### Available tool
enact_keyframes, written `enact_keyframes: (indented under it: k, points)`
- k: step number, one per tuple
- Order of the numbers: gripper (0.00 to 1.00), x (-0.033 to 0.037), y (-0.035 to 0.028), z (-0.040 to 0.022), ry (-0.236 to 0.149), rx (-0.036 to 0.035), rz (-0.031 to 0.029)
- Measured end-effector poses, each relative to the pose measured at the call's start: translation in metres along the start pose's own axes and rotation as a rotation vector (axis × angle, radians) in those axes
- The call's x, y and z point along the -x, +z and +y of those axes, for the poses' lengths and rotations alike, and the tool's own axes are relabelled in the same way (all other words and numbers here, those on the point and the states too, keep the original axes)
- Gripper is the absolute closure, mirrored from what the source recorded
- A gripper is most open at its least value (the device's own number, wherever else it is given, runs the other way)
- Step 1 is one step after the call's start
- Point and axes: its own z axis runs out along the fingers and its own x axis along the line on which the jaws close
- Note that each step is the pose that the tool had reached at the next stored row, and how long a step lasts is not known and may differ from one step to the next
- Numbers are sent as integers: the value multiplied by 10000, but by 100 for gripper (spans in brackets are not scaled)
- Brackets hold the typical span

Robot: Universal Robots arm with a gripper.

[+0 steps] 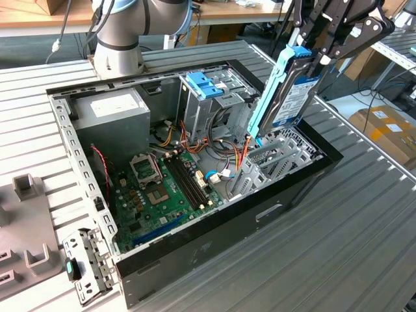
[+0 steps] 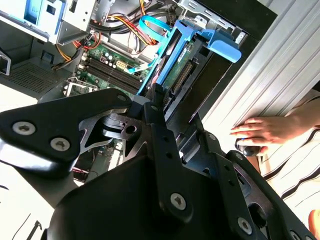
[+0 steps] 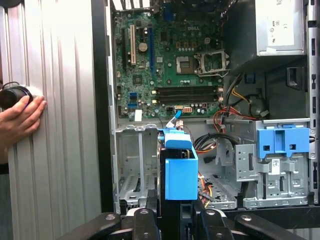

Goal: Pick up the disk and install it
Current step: 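Insert the disk into the insertion slot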

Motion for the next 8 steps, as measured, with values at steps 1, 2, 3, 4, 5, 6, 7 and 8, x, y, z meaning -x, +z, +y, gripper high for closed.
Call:
enact_keyframes:
  k: [1, 2, 3, 4, 5, 6, 7, 8]
  points:
    - [65, -9, 3, -1, 0, 0, -1]
    - [65, -18, 4, -1, 0, 0, 1]
    - [65, -24, 6, -1, -1, 0, -1]
    - [65, -24, 6, -1, 0, -1, -1]
    - [65, -25, 6, -1, 0, 0, 0]
    - [65, -25, 7, -1, 0, 0, 1]
    - [65, -26, 8, -1, 0, 0, 0]
    - [65, -26, 8, -2, 0, 0, 2]
